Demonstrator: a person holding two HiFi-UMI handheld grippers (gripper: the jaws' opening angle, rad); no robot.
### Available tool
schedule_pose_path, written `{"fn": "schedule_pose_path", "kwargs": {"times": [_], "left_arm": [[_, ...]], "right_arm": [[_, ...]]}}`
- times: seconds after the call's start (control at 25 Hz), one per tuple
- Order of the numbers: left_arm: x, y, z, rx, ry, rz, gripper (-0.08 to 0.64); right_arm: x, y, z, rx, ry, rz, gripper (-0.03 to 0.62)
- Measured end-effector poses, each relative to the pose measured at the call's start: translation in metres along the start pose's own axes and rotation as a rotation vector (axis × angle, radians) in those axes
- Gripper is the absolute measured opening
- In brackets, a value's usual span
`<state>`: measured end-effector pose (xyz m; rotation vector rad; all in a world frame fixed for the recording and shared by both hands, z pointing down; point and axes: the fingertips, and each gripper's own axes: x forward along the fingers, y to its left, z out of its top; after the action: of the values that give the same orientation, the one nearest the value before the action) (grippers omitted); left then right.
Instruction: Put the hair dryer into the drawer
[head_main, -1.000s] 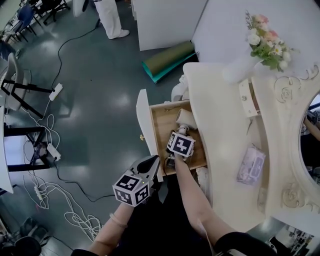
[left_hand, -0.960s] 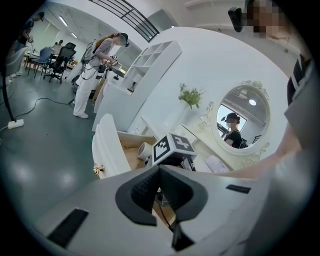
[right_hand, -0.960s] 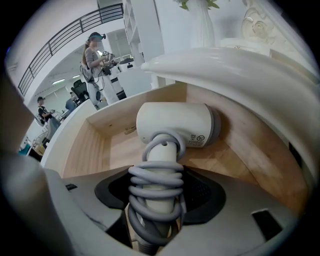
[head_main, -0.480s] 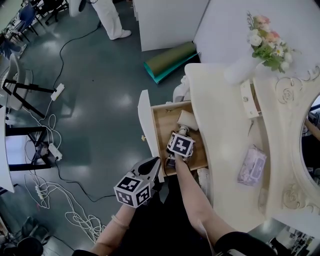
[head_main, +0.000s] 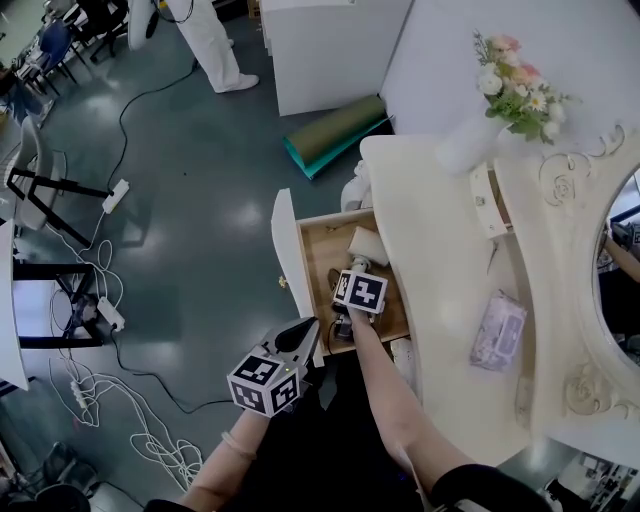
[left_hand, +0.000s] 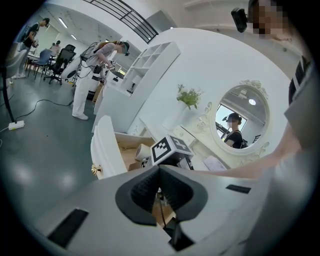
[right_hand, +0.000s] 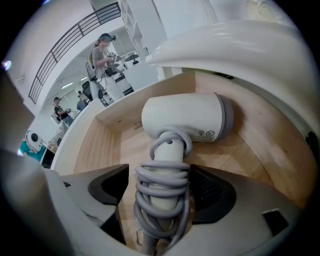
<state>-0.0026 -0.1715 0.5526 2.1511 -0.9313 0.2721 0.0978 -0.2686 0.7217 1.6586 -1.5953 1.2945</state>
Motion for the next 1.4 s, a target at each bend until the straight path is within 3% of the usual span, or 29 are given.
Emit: {"fn": "schedule_pose_path", "kwargs": {"times": [0.12, 0.6, 1.0, 1.4], "left_arm": [[-0.001, -0.002, 0.001, 0.002, -0.005, 0.0, 0.0], [-0.001, -0.02, 0.011, 0.02, -0.035, -0.038, 0.0], [-0.003, -0.023, 0.023, 0.045, -0.053, -0.057, 0.0], [0.007, -0.045, 0.043, 0.114, -0.095, -0.145, 0.0]], "right_arm": [[-0.003, 0.0, -0.002, -0.021, -0.001, 0.014, 0.397], [-0.037, 0.006, 0.002, -0.085, -0.033, 0.072, 0.397], [-0.082, 0.029, 0.004, -0.151, -0.076, 0.178, 0.397], [-0.153, 0.042, 0.029, -0.11, -0.278, 0.319, 0.386]]}}
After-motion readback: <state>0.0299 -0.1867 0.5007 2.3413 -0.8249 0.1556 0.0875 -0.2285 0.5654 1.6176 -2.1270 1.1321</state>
